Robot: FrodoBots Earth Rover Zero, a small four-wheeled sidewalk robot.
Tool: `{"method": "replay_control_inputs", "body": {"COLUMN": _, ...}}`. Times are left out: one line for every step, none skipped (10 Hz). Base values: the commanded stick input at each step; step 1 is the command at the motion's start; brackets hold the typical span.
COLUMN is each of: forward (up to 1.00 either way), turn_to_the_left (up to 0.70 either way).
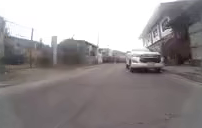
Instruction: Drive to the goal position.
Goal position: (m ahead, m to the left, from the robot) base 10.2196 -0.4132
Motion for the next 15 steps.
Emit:
{"method": "replay_control_inputs", "body": {"forward": 1.00, "turn_to_the_left": -0.40}}
{"method": "replay_control_inputs", "body": {"forward": 1.00, "turn_to_the_left": -0.40}}
{"method": "replay_control_inputs", "body": {"forward": 1.00, "turn_to_the_left": -0.40}}
{"method": "replay_control_inputs", "body": {"forward": 1.00, "turn_to_the_left": -0.40}}
{"method": "replay_control_inputs", "body": {"forward": 1.00, "turn_to_the_left": -0.30}}
{"method": "replay_control_inputs", "body": {"forward": 1.00, "turn_to_the_left": 0.00}}
{"method": "replay_control_inputs", "body": {"forward": 1.00, "turn_to_the_left": 0.00}}
{"method": "replay_control_inputs", "body": {"forward": 1.00, "turn_to_the_left": 0.00}}
{"method": "replay_control_inputs", "body": {"forward": 1.00, "turn_to_the_left": 0.00}}
{"method": "replay_control_inputs", "body": {"forward": 1.00, "turn_to_the_left": 0.00}}
{"method": "replay_control_inputs", "body": {"forward": 1.00, "turn_to_the_left": 0.00}}
{"method": "replay_control_inputs", "body": {"forward": 1.00, "turn_to_the_left": 0.00}}
{"method": "replay_control_inputs", "body": {"forward": 1.00, "turn_to_the_left": 0.00}}
{"method": "replay_control_inputs", "body": {"forward": 1.00, "turn_to_the_left": 0.00}}
{"method": "replay_control_inputs", "body": {"forward": 1.00, "turn_to_the_left": -0.13}}
